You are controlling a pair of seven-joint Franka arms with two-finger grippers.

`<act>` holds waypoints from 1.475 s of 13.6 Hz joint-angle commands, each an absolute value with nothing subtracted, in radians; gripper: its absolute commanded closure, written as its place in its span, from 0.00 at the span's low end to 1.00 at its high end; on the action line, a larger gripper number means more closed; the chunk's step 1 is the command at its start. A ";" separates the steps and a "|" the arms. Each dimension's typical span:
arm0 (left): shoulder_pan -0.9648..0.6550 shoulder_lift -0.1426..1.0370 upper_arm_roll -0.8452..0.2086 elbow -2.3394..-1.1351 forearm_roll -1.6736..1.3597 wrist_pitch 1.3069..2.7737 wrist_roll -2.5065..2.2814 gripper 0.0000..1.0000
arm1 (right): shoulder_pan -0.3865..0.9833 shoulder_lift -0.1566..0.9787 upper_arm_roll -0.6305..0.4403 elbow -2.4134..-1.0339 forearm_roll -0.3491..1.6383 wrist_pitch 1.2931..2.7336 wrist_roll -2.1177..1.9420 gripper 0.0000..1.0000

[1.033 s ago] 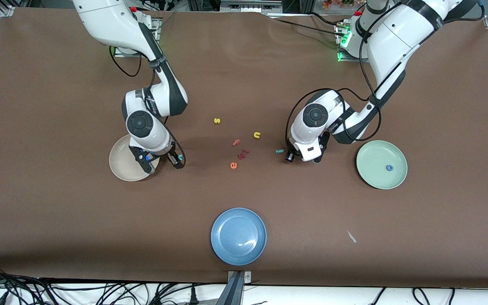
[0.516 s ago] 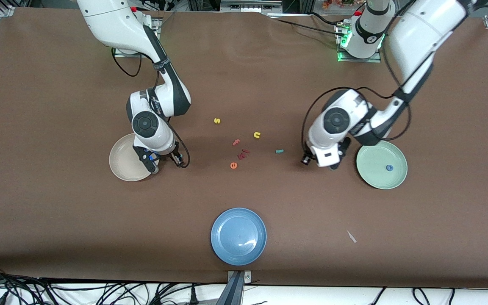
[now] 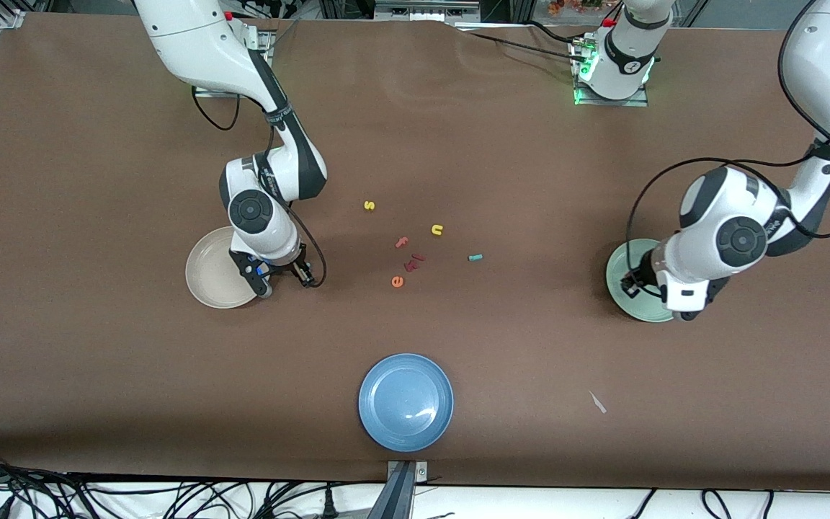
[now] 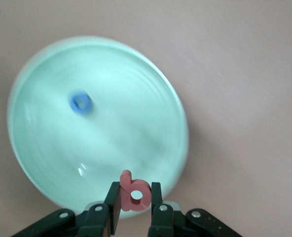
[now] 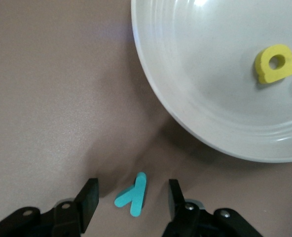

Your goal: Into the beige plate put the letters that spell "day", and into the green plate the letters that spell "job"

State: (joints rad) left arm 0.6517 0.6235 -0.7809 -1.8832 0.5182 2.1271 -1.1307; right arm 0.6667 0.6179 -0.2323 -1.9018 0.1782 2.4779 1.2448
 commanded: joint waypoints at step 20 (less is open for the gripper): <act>0.169 0.703 -0.795 -1.873 0.483 2.258 -1.981 0.00 | 0.634 0.534 -0.468 -1.951 0.190 2.244 0.641 0.31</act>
